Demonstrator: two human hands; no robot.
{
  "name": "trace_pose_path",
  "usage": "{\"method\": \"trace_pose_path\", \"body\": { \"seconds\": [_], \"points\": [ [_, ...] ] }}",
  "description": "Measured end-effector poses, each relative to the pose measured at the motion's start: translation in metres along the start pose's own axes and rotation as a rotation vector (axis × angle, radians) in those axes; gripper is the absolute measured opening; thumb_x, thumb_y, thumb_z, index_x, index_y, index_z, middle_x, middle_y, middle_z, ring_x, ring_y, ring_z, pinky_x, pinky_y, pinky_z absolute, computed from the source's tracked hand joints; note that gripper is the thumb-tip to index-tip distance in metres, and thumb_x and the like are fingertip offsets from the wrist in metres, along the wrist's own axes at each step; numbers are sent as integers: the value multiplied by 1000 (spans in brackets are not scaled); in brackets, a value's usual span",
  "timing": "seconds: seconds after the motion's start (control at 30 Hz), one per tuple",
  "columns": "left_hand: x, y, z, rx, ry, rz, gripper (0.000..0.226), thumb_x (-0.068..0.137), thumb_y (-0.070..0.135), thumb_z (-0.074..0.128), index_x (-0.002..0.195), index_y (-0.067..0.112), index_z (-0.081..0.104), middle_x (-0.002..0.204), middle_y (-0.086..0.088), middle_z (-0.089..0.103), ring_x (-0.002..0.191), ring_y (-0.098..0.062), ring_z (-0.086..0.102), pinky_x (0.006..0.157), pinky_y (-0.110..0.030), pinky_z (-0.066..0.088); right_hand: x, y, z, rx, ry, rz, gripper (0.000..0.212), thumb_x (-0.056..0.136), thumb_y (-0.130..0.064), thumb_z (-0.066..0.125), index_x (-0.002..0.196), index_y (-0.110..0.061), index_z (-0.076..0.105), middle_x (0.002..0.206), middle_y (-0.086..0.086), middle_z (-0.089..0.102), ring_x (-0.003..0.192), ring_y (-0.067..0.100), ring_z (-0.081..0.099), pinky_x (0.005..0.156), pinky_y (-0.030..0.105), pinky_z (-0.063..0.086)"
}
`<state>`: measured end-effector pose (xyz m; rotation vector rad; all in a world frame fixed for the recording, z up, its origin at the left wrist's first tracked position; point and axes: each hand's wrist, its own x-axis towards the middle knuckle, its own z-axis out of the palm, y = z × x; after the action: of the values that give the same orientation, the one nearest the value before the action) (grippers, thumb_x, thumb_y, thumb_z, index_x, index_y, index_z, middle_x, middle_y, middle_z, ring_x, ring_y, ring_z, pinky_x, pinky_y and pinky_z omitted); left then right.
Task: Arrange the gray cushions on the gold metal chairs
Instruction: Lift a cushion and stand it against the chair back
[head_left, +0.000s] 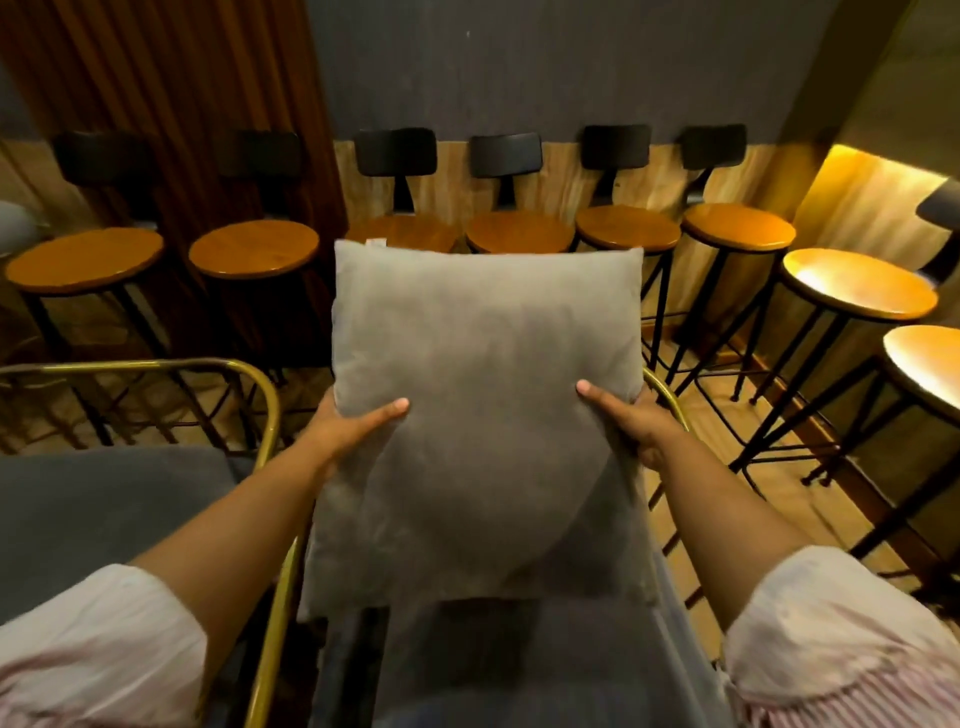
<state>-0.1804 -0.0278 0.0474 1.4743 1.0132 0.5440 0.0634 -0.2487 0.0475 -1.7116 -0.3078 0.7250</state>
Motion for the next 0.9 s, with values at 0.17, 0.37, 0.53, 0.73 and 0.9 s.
{"method": "trace_pose_path", "body": {
  "seconds": [0.17, 0.37, 0.53, 0.73, 0.9],
  "points": [
    [68, 2, 40, 31, 54, 3, 117, 44, 49, 89, 142, 26, 30, 142, -5, 48, 127, -29, 50, 103, -48, 45, 79, -17, -8, -6, -23, -45, 147, 24, -68, 84, 149, -28, 18, 151, 2, 37, 138, 28, 36, 112, 49, 31],
    [150, -15, 78, 53, 28, 78, 129, 57, 38, 87, 149, 36, -3, 157, -2, 24, 142, -26, 29, 113, -49, 32, 166, 9, -11, -16, 24, -119, 143, 26, -67, 85, 147, -34, 16, 150, 1, 37, 136, 26, 38, 111, 50, 36],
    [189, -54, 100, 114, 59, 99, 135, 54, 41, 87, 148, 39, -10, 160, 2, 15, 145, -25, 21, 115, -51, 28, 216, 60, -7, 6, 85, -164, 118, 54, -36, 87, 147, -25, 16, 147, 0, 37, 126, 15, 40, 103, 33, 37],
    [221, -98, 120, 141, 97, 115, 129, 52, 44, 86, 149, 38, 0, 158, 1, 21, 144, -26, 26, 114, -51, 30, 248, 104, 0, 16, 125, -190, 118, 45, -41, 89, 142, -24, 24, 125, -16, 45, 116, 11, 45, 100, 30, 40],
    [228, -135, 129, 181, 97, 40, 120, 59, 31, 86, 150, 29, 6, 156, -3, 26, 141, -28, 31, 114, -46, 31, 266, 136, 1, -53, 110, -148, 107, 62, -23, 87, 146, -20, 21, 138, -1, 44, 121, 15, 44, 99, 28, 38]
  ]
}}
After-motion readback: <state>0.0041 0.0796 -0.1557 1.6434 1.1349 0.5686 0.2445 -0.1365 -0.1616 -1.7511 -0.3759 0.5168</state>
